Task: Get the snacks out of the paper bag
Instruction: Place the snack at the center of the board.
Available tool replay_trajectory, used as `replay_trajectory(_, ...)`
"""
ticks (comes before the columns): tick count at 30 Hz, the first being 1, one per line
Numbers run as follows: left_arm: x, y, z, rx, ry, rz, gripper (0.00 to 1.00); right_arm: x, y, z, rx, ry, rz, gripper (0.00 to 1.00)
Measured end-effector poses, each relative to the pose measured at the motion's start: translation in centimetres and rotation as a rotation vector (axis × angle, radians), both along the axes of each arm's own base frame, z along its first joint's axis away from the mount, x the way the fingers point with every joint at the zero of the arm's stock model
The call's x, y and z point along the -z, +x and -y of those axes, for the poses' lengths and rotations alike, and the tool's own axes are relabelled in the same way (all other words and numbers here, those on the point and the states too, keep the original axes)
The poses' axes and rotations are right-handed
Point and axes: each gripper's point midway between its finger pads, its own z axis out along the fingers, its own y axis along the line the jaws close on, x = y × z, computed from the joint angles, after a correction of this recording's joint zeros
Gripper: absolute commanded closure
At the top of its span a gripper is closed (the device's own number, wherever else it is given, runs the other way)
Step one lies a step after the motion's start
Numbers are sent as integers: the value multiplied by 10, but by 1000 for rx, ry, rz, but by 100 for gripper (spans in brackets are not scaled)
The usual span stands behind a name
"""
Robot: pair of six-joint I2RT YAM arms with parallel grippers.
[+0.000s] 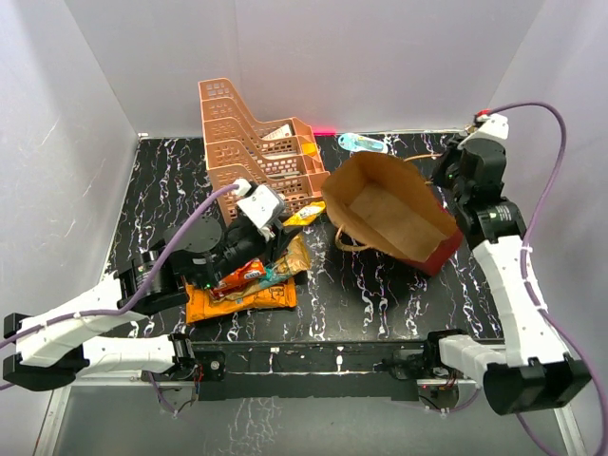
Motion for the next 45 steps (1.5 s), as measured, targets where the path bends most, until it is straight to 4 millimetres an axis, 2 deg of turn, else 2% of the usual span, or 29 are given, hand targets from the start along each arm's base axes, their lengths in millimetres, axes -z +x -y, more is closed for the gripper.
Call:
replay_trajectory(4,21,3,-5,-43,66,-53,83,30,20,62,141,24,-89,92)
replay_trajectory(6,29,6,-8,-72,92,-79,83,52,30,92,212,25,-153,92)
replay_trajectory(11,45,13,-22,-170,131,-135,80,98,50,116,226,11,-293,92)
replay_trajectory(13,52,15,-28,-209,148,-156,80,107,54,124,224,-2,-326,88)
replay_trajectory(15,60,17,-33,-241,170,-172,80,108,58,132,224,-23,-338,80)
replay_trajectory(20,88,31,-51,-344,263,-208,78,92,62,135,201,-57,-319,57)
replay_trajectory(24,124,60,-89,-496,352,-253,79,83,59,127,156,-58,-303,44)
replay_trajectory(28,154,75,-118,-594,430,-287,79,67,52,118,120,-51,-281,34)
replay_trajectory(32,184,81,-129,-625,513,-307,79,41,49,112,95,-48,-234,18)
replay_trajectory(34,196,85,-131,-634,541,-315,79,32,46,111,91,-48,-217,5)
replay_trajectory(40,228,88,-143,-658,612,-310,79,11,28,103,81,-43,-193,2)
replay_trajectory(45,251,86,-146,-647,645,-314,76,-25,15,83,9,-3,-108,2)
